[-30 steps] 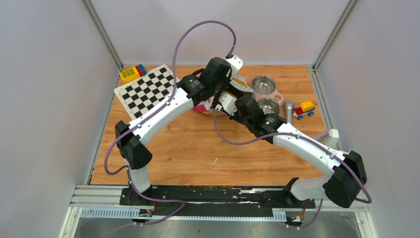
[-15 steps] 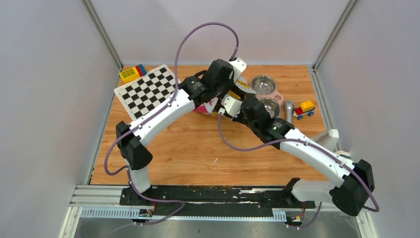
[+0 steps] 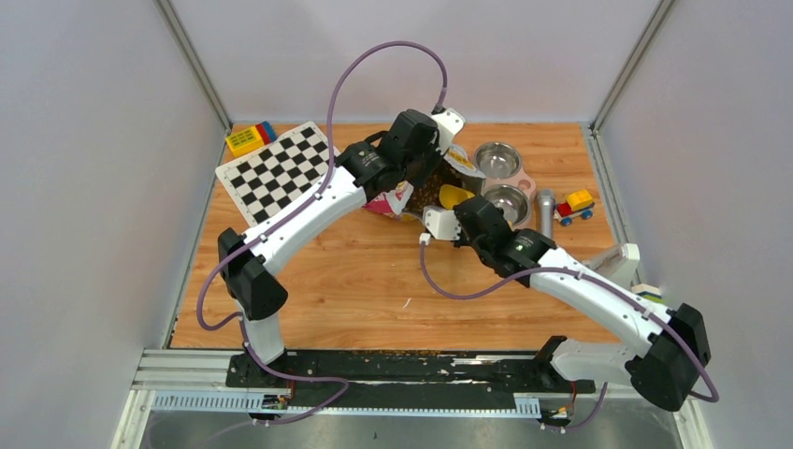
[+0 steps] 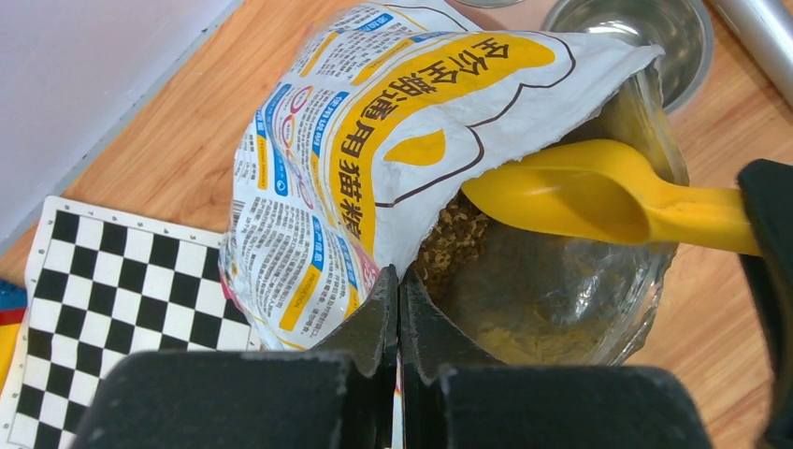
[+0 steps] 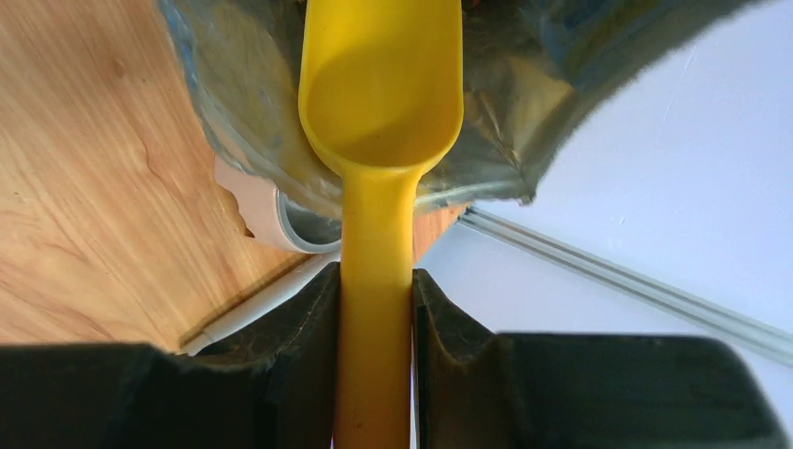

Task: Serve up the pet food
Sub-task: Collect the pet food from the pet food bag.

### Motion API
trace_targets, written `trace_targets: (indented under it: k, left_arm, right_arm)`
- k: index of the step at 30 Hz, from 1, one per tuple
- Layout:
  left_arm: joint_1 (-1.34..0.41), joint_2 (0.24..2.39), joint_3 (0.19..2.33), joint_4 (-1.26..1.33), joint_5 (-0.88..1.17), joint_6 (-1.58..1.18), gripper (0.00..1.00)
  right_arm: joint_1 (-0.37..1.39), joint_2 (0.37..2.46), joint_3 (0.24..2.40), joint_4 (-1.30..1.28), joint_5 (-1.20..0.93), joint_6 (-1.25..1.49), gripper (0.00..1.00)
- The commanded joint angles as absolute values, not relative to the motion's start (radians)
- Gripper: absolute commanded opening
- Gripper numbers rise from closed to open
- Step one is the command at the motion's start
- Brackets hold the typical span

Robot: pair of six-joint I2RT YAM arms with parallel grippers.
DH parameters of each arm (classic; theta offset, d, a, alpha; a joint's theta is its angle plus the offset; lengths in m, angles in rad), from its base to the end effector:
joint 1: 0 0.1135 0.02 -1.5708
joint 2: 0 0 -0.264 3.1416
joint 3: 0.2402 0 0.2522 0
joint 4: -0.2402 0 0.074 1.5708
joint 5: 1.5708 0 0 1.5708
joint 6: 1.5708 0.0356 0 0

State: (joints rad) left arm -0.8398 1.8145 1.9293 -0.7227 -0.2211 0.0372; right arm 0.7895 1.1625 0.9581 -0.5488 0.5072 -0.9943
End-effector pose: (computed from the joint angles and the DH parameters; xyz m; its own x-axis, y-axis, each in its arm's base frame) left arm 0.2792 -0.2996 0.3953 -0.3585 0.4541 -0.8156 0.6200 0.7690 0.1557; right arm 0.1840 0.1610 0.2929 0.0486 -0.9917 -0.1191 -0.6061 0.0655 -0.7927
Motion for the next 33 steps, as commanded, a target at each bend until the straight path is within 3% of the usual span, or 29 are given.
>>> trace_targets:
  k: [1,10,33]
  left_arm:
    - [-0.841,1.803,1.985,-0.684,-0.158,0.01,0.0]
    - [-0.841,1.805,1.974,-0.679,-0.152,0.007,0.0]
    - [-0.78,1.728,1.932,-0.663,-0.201,0.005,0.0]
  right_arm:
    - [0.812,1.26,0.994,-0.541,0.606,-1.069,0.0]
    - [0.828,1.437,1.073,-0.404,0.514,-0.977,0.0]
    - [0.74,1.352,0.936,-0.051,0.315,-0.646,0.0]
